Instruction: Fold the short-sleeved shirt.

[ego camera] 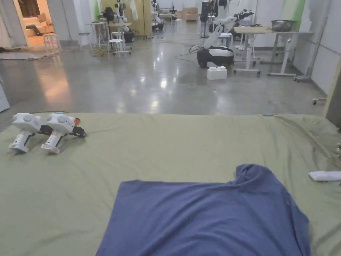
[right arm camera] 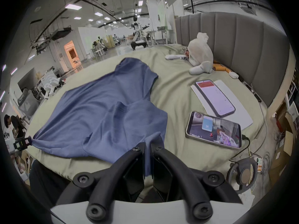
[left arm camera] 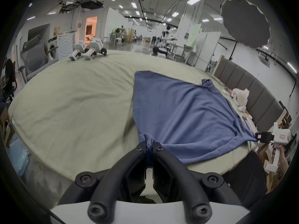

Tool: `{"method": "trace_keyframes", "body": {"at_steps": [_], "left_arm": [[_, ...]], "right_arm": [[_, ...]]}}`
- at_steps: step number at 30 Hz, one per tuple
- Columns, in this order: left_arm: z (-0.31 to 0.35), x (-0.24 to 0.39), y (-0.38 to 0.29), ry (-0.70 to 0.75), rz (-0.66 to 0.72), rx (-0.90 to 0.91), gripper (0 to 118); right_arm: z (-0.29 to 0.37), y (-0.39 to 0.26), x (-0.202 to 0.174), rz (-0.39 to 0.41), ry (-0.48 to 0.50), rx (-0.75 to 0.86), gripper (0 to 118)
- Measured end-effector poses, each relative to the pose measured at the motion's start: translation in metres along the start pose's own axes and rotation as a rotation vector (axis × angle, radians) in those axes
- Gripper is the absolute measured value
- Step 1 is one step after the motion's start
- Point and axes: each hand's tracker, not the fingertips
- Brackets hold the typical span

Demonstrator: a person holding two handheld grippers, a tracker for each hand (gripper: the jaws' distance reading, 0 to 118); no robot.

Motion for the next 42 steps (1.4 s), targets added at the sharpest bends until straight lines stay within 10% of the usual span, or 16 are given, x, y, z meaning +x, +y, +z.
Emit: {"method": "trace_keyframes", "body": {"at_steps": [2,4,6,13,21,26,33,42], "left_arm": [[-0.005,0.002,-0.002,0.002,0.003,-0.056,15],[-0.005,-0.004,-0.003,0.031,-0.018,-0.063,52],[-0.007,-0.007,-0.005,0.077,-0.032,-0.100,90],[0.041,0.004,0.017,0.185,-0.151,0.093,90],[0.141,0.091,0.065,0.102,-0.323,0.586,90],[0.165,0.129,0.070,0.059,-0.369,0.697,76],[0.170,0.140,0.062,0.015,-0.405,0.689,1],[0.177,0.129,0.060,0.055,-0.372,0.671,0]], "right_arm": [[-0.004,-0.001,0.001,-0.017,0.013,-0.035,5],[-0.008,-0.001,0.003,-0.018,0.013,-0.039,16],[-0.009,-0.002,0.006,-0.007,-0.019,-0.044,58],[0.025,0.011,0.012,-0.012,-0.012,0.089,65],[0.116,0.049,-0.049,0.165,0.068,0.512,65],[0.146,0.060,-0.078,0.221,0.136,0.632,49],[0.154,0.058,-0.095,0.284,0.126,0.677,2],[0.151,0.055,-0.098,0.279,0.139,0.659,0]]}}
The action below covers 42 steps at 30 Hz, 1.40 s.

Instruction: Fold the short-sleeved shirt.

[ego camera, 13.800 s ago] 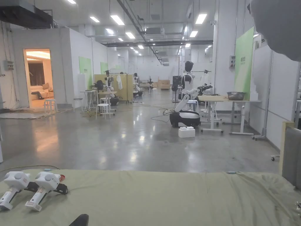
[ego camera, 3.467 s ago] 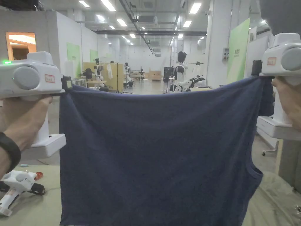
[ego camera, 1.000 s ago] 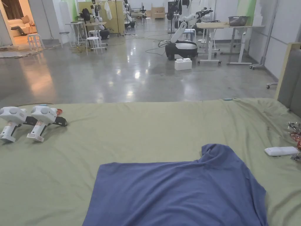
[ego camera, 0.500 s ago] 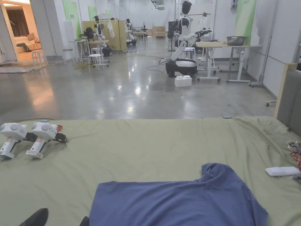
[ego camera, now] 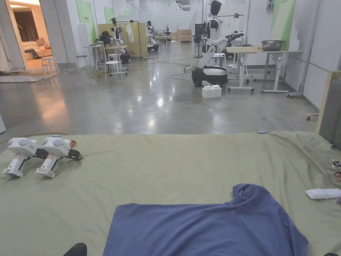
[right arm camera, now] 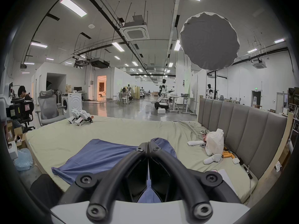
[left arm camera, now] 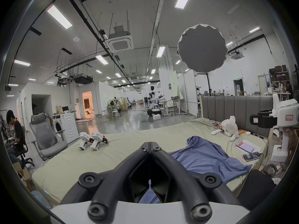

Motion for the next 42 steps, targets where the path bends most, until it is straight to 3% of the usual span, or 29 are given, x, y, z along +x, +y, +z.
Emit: {"method": "trace_keyframes", "body": {"at_steps": [10,12,14,15,19,25,29,32,36,39,40,42], "left_arm": [[-0.019,-0.020,-0.026,0.016,0.073,-0.144,0],[-0.030,-0.037,-0.052,-0.008,0.149,-0.208,17],[-0.044,-0.055,-0.079,0.006,0.198,-0.349,51],[-0.052,-0.062,-0.096,0.002,0.219,-0.413,55],[-0.083,-0.079,-0.157,-0.010,0.234,-0.698,54],[-0.105,-0.073,-0.209,-0.056,0.266,-0.886,54],[-0.118,-0.067,-0.218,-0.053,0.258,-0.928,32],[-0.127,-0.064,-0.224,-0.052,0.259,-0.955,29],[-0.136,-0.056,-0.225,-0.073,0.223,-0.979,11],[-0.142,-0.046,-0.229,-0.080,0.107,-1.015,9],[-0.143,-0.042,-0.229,-0.087,0.062,-1.026,9],[-0.144,-0.035,-0.227,-0.087,0.016,-1.032,9]], "right_arm": [[-0.009,-0.009,0.001,-0.008,-0.005,-0.040,0],[-0.010,-0.015,0.004,-0.025,-0.004,-0.059,0],[-0.010,-0.021,0.007,-0.042,0.010,-0.083,0],[-0.010,-0.024,0.007,-0.047,0.010,-0.090,0],[-0.014,-0.036,0.010,-0.070,0.023,-0.154,0],[-0.017,-0.044,0.016,-0.102,0.028,-0.209,0],[-0.016,-0.050,0.024,-0.140,0.014,-0.226,0],[-0.015,-0.052,0.032,-0.158,-0.002,-0.240,0],[-0.012,-0.060,0.044,-0.166,-0.048,-0.274,0],[-0.017,-0.070,0.058,-0.194,-0.114,-0.341,0],[-0.022,-0.077,0.065,-0.214,-0.130,-0.387,2],[-0.037,-0.097,0.080,-0.244,-0.146,-0.520,51]]}}
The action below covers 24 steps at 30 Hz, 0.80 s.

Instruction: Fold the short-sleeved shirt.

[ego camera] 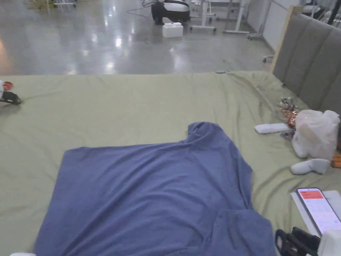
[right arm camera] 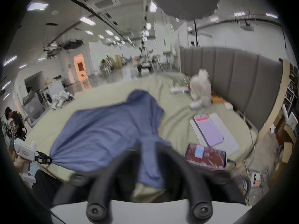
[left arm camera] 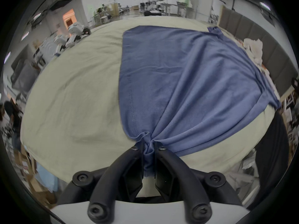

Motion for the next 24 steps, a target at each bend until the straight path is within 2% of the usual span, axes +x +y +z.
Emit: {"method": "trace_keyframes", "body": {"at_steps": [1,5,6,7,9,11,13,15,19,24], "left_arm": [[-0.001,0.001,0.000,0.010,-0.020,-0.004,9],[-0.002,0.000,-0.002,0.016,-0.008,0.007,9],[-0.002,-0.001,-0.001,0.010,-0.001,0.004,9],[-0.002,-0.002,0.000,0.007,0.003,0.002,9],[-0.001,-0.002,0.000,0.003,0.009,-0.001,9],[-0.001,-0.003,-0.002,0.004,0.012,0.000,9],[-0.001,-0.002,-0.002,0.007,0.013,0.003,9],[0.000,-0.001,-0.003,0.007,0.014,0.004,9],[0.015,-0.005,-0.003,-0.010,0.058,0.029,8],[0.049,-0.017,0.025,-0.015,0.112,0.212,6]], "right_arm": [[-0.015,-0.007,0.009,-0.018,-0.009,-0.065,73],[-0.058,-0.030,0.027,-0.160,0.015,-0.224,73],[-0.066,-0.034,0.029,-0.166,0.013,-0.248,72],[-0.075,-0.036,0.030,-0.149,-0.002,-0.266,69],[-0.087,-0.039,0.026,-0.091,-0.011,-0.322,53],[-0.092,-0.042,0.021,-0.055,0.017,-0.348,24],[-0.092,-0.042,0.018,-0.053,0.029,-0.355,11],[-0.088,-0.039,0.015,-0.032,0.023,-0.339,7],[-0.075,-0.032,0.016,-0.058,0.027,-0.238,6],[-0.074,0.000,0.008,-0.042,0.065,-0.097,5]]}}
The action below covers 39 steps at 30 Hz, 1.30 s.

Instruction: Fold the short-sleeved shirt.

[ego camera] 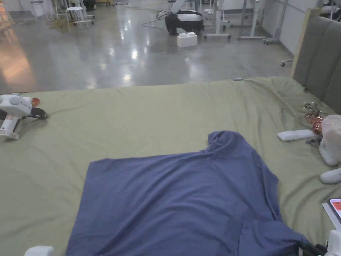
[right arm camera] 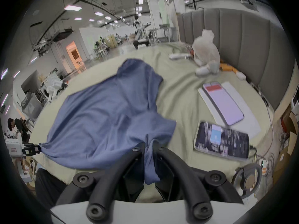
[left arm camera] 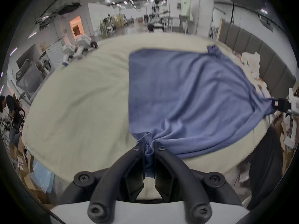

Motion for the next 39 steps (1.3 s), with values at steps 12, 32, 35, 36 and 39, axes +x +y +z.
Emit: {"method": "trace_keyframes", "body": {"at_steps": [12,32,35,36,39], "left_arm": [[-0.105,-0.015,0.150,-0.036,0.057,-0.020,5],[-0.079,-0.035,0.158,-0.051,0.151,0.286,79],[-0.006,-0.025,0.141,-0.049,0.163,0.419,80],[0.016,-0.021,0.133,-0.052,0.145,0.476,81],[0.081,0.001,0.108,-0.028,0.087,0.622,82]], "right_arm": [[-0.132,0.151,-0.027,0.027,-0.036,0.007,5],[-0.140,0.148,-0.029,0.022,-0.010,0.045,58],[-0.081,0.135,-0.028,-0.052,0.083,0.167,58],[-0.062,0.131,-0.030,-0.057,0.114,0.198,58],[-0.004,0.114,-0.045,-0.024,0.104,0.293,57]]}}
